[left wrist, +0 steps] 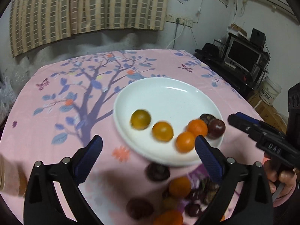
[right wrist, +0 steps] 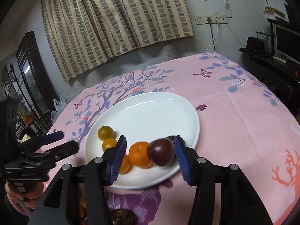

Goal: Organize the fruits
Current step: 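Place the plum and tomato into the white plate, opening both tools, then grasp the large mandarin with the right tool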

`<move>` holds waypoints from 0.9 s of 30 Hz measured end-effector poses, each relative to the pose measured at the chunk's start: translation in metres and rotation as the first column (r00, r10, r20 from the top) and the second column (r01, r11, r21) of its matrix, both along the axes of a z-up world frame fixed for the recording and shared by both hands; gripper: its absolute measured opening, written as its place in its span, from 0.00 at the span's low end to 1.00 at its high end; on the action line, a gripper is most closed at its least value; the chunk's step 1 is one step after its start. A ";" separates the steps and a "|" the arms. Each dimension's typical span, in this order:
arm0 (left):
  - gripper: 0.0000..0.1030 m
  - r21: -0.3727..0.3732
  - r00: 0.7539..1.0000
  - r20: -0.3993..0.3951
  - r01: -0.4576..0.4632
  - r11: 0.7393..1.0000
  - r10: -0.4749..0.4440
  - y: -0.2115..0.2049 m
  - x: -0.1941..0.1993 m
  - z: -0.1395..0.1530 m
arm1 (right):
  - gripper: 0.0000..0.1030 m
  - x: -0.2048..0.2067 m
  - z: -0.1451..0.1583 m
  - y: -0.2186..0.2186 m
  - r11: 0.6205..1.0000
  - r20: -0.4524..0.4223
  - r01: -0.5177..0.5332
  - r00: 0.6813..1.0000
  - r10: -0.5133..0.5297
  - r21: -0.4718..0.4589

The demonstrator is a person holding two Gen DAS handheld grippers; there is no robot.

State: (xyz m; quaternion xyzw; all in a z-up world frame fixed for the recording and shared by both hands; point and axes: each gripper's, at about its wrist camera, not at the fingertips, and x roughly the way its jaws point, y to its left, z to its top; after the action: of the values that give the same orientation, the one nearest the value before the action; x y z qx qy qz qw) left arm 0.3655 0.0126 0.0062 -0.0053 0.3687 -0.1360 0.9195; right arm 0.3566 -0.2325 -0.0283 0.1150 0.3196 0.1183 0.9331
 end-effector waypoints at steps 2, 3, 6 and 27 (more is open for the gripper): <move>0.95 -0.008 0.999 0.001 -0.042 0.999 0.042 0.017 -0.020 -0.006 | 0.54 -0.018 0.004 0.003 1.000 0.015 -0.011 1.000 0.011 0.006; 0.95 -0.004 0.998 -0.003 -0.065 0.998 0.065 0.024 -0.027 -0.011 | 0.57 -0.030 0.005 0.006 1.000 0.023 -0.017 1.000 0.017 0.006; 0.95 0.041 0.988 -0.002 -0.151 0.988 0.151 0.044 -0.047 -0.027 | 0.62 -0.063 0.002 0.016 0.999 0.033 -0.033 0.999 0.033 -0.004; 0.95 0.031 0.983 -0.042 -0.177 0.984 0.178 0.062 -0.080 -0.030 | 0.65 -0.140 -0.044 0.081 0.992 -0.189 -0.117 0.976 0.106 -0.050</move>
State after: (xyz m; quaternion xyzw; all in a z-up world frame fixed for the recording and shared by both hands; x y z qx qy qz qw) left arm 0.2855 0.0747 -0.0233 -0.0286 0.3890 -0.0482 0.9195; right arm 0.2165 -0.1517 -0.0723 0.0790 0.4147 0.1493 0.8941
